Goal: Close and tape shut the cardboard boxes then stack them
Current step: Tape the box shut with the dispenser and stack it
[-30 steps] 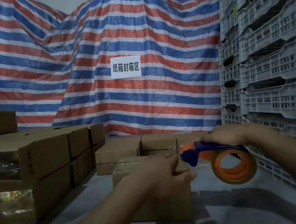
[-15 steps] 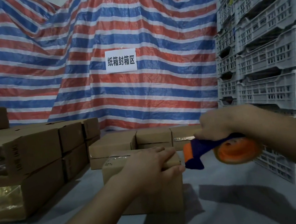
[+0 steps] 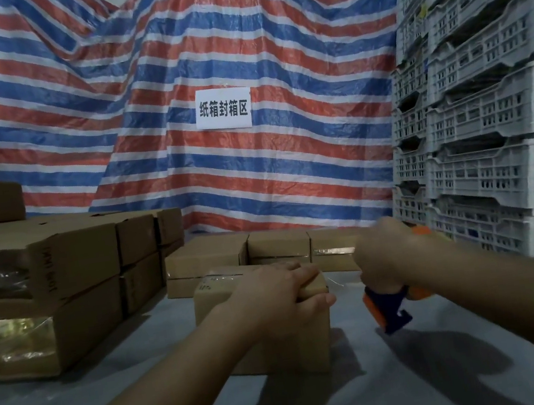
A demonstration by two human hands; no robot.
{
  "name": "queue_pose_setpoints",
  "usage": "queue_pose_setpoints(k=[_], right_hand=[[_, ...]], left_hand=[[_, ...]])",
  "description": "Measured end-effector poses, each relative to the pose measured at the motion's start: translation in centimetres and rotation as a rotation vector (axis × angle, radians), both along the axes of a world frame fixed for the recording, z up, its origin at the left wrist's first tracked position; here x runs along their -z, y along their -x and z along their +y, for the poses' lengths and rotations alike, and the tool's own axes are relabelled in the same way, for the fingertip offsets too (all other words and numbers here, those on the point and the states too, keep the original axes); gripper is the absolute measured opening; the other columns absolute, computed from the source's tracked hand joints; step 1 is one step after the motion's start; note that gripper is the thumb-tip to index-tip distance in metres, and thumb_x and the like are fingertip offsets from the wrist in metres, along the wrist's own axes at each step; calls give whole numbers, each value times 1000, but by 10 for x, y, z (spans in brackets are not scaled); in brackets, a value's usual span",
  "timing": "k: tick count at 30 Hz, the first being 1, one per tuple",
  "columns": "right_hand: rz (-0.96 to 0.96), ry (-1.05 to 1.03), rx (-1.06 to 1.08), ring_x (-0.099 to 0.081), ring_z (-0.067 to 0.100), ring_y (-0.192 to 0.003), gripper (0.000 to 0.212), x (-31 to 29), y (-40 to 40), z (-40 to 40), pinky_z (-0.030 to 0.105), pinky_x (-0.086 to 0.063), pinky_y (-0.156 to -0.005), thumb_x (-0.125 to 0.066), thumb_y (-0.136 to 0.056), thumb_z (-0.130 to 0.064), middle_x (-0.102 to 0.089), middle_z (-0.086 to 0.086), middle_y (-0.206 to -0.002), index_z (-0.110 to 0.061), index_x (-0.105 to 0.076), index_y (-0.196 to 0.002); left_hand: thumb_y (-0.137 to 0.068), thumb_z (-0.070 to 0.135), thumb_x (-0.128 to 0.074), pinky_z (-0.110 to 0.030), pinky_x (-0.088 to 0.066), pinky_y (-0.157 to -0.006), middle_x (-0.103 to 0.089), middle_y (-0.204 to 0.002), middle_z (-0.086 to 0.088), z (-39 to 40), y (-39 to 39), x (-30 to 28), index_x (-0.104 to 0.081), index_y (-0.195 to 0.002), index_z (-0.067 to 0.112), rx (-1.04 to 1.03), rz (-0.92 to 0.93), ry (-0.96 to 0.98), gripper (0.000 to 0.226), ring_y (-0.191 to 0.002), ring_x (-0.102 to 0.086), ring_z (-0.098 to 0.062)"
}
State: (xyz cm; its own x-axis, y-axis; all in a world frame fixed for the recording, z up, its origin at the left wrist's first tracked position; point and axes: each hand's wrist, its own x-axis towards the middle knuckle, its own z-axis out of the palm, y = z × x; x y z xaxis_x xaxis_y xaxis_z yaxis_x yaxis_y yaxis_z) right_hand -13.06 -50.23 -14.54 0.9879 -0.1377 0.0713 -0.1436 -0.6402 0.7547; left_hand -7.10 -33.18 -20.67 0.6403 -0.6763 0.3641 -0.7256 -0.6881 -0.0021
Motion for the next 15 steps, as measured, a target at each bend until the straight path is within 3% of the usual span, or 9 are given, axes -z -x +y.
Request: queue_pose_setpoints(k=[3, 5, 7, 9, 11, 15], right_hand=[[-146, -21, -76, -50, 21, -77, 31, 17, 15, -30, 31, -39, -63, -36, -106, -30, -59, -2, -95, -19, -65, -104], [-153, 20, -70, -54, 21, -76, 26, 35, 21, -42, 31, -36, -56, -40, -106, -28, -57, -3, -90, -23, -65, -112], [-187, -79, -32, -55, 18, -79, 22, 52, 27, -45, 31, -38, -58, -46, -104, -39, -47, -5, -81, -25, -61, -110], [-183, -177, 12, -61, 18, -89, 28, 66, 31, -49, 30, -36, -56, -48, -101, -46, -58, -3, -96, -25, -56, -118], [-196, -191, 14, -64, 20, -100, 30, 82, 32, -56, 27, -31, -52, -47, -103, -34, -62, 0, -113, -26, -52, -132], [-260, -168, -14, -66, 18, -96, 29, 100, 33, -59, 29, -37, -59, -33, -109, -32, -63, -1, -111, -29, -54, -130]], left_hand=[[-89, 74, -31, -41, -41, -101, -39, -152, 5, -2, -4, 3, -29, -147, 40, 23, 1, 22, 68, -131, -44, -19], [-88, 76, -30, -40, -41, -99, -41, -150, 6, -2, -7, 5, -30, -147, 40, 29, -8, 22, 68, -129, -46, -19], [-88, 77, -29, -39, -41, -97, -41, -150, 6, -3, -9, 6, -30, -146, 40, 23, -26, 22, 69, -128, -47, -18], [-88, 76, -29, -37, -41, -94, -44, -147, 7, -3, -9, 7, -32, -145, 41, 29, -31, 35, 67, -125, -48, -18], [-88, 76, -30, -36, -41, -91, -46, -144, 7, -4, -9, 6, -34, -143, 41, 39, -33, 41, 65, -123, -50, -17], [-89, 75, -32, -35, -39, -94, -45, -146, 7, -3, -8, 4, -35, -145, 40, 42, -36, 43, 66, -125, -48, -16]])
